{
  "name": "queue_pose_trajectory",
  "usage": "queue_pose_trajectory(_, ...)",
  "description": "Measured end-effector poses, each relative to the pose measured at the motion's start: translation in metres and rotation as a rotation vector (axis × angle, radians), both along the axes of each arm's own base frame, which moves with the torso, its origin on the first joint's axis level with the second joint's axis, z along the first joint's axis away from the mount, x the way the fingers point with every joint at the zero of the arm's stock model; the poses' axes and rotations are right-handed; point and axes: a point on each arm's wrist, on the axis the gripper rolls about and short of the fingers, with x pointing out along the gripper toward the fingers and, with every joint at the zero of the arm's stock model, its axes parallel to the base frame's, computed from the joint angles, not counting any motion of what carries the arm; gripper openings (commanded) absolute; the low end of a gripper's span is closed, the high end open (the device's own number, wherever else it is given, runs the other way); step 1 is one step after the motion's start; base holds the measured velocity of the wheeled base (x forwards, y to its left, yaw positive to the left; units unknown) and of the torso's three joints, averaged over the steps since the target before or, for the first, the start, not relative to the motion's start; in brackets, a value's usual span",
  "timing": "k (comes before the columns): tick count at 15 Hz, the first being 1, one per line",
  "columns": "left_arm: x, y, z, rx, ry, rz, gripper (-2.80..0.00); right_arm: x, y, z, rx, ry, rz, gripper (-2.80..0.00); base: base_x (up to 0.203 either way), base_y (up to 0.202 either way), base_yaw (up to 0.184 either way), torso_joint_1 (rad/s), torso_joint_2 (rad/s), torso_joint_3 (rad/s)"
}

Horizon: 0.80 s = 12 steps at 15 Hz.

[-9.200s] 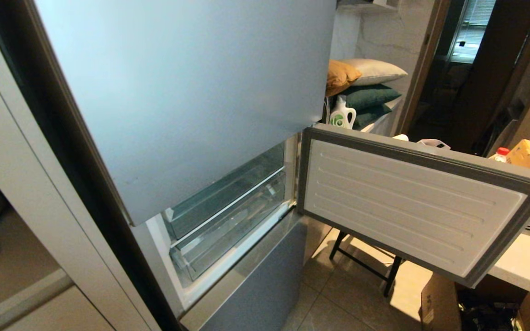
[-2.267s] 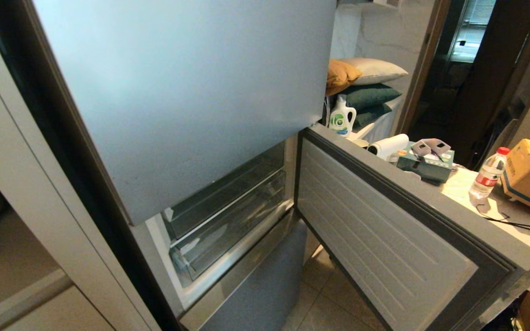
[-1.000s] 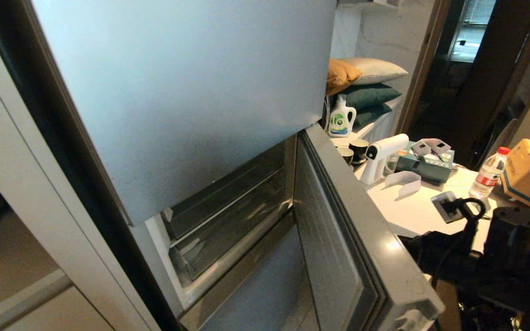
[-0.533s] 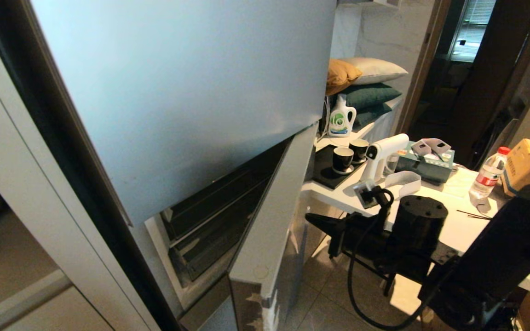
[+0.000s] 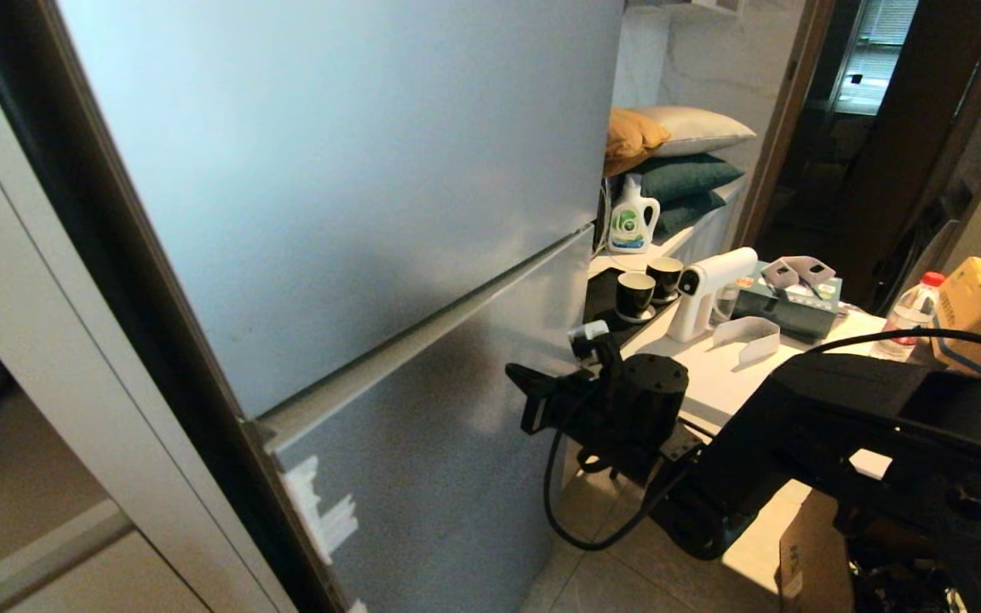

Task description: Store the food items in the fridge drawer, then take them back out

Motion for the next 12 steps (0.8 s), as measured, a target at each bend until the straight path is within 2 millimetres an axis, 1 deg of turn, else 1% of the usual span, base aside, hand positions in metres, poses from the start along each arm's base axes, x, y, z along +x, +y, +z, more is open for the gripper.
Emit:
queue_pose_trajectory(1, 0.0, 0.0, 0.0, 0.0, 0.0, -0.001, -2.8, -0.001, 0.001, -0.002, -0.003, 0.005, 0.0, -2.8, 0.0, 0.0, 0.0, 0.0, 0.0, 0.0)
queue_pose_trajectory(3, 0.0, 0.0, 0.0, 0.0, 0.0, 0.0, -2.8, -0.009, -0.003, -0.004, -0.016, 0.023, 0.004, -2.8, 0.0, 0.0, 0.0, 0.0, 0.0, 0.0)
queue_pose_trajectory(6, 0.0, 0.0, 0.0, 0.0, 0.0, 0.0, -2.8, -0.029, -0.015, 0.001, -0.021, 0.029, 0.008, -2.8, 0.0, 0.0, 0.0, 0.0, 0.0, 0.0)
queue_pose_trajectory(7, 0.0, 0.0, 0.0, 0.0, 0.0, 0.0, -2.8, -0.043, -0.019, 0.002, -0.031, 0.043, 0.018, -2.8, 0.0, 0.0, 0.0, 0.0, 0.0, 0.0)
queue_pose_trajectory(9, 0.0, 0.0, 0.0, 0.0, 0.0, -0.001, -2.8, -0.08, -0.028, 0.013, -0.061, 0.061, 0.029, -2.8, 0.0, 0.0, 0.0, 0.0, 0.0, 0.0)
queue_pose_trajectory(10, 0.0, 0.0, 0.0, 0.0, 0.0, -0.001, -2.8, -0.104, -0.035, 0.02, -0.086, 0.066, 0.023, -2.8, 0.0, 0.0, 0.0, 0.0, 0.0, 0.0)
queue_pose_trajectory(11, 0.0, 0.0, 0.0, 0.0, 0.0, 0.0, -2.8, -0.131, -0.045, 0.025, -0.123, 0.067, 0.002, -2.8, 0.0, 0.0, 0.0, 0.0, 0.0, 0.0)
queue_pose_trajectory(12, 0.0, 0.0, 0.0, 0.0, 0.0, 0.0, -2.8, -0.153, -0.056, 0.03, -0.158, 0.06, -0.032, -2.8, 0.0, 0.0, 0.0, 0.0, 0.0, 0.0)
